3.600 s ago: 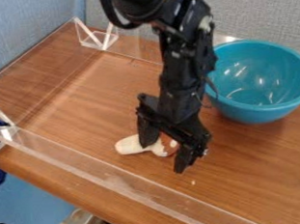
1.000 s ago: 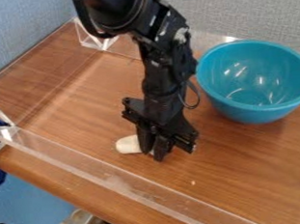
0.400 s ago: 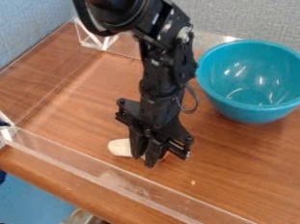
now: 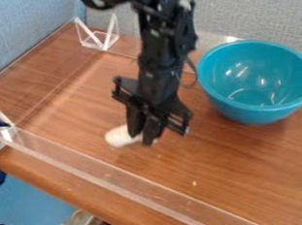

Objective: Put the mushroom in the blue bowl

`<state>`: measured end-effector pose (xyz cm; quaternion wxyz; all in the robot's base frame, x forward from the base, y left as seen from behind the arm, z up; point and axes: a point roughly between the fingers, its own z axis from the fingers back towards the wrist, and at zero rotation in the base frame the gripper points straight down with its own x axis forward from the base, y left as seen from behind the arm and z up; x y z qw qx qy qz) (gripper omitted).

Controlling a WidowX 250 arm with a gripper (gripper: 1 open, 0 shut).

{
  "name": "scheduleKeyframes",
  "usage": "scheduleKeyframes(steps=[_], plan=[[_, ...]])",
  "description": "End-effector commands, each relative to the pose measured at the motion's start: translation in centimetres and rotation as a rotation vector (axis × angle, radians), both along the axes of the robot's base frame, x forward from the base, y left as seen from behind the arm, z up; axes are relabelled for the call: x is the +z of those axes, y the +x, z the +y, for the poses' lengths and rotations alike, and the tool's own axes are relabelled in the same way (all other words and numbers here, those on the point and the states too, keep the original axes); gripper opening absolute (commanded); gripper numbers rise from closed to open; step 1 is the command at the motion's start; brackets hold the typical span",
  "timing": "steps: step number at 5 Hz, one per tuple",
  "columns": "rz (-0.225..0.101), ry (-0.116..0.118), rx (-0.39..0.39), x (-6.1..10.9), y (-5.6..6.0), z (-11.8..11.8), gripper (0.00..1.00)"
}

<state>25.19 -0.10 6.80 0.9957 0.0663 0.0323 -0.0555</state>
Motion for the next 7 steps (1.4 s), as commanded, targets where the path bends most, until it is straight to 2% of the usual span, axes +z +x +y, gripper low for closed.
scheduleKeyframes(steps=[1,2,3,4,5,6,7], plan=[[-0.096,0.018,0.02,4.8,2.2,0.1,0.0],[-0.147,0.031,-0.012,7.8,4.7,-0.9,0.0],[-0.175,0.033,-0.032,9.5,7.7,-1.6,0.0],[-0.173,0.036,-0.013,9.5,9.9,-2.5,0.0],[-0.151,0.042,-0.002,8.2,11.7,-3.8,0.0],[-0.135,0.051,-0.022,6.1,12.7,-5.5,0.0],[-0.132,0.064,-0.031,4.3,13.4,-6.4,0.0]])
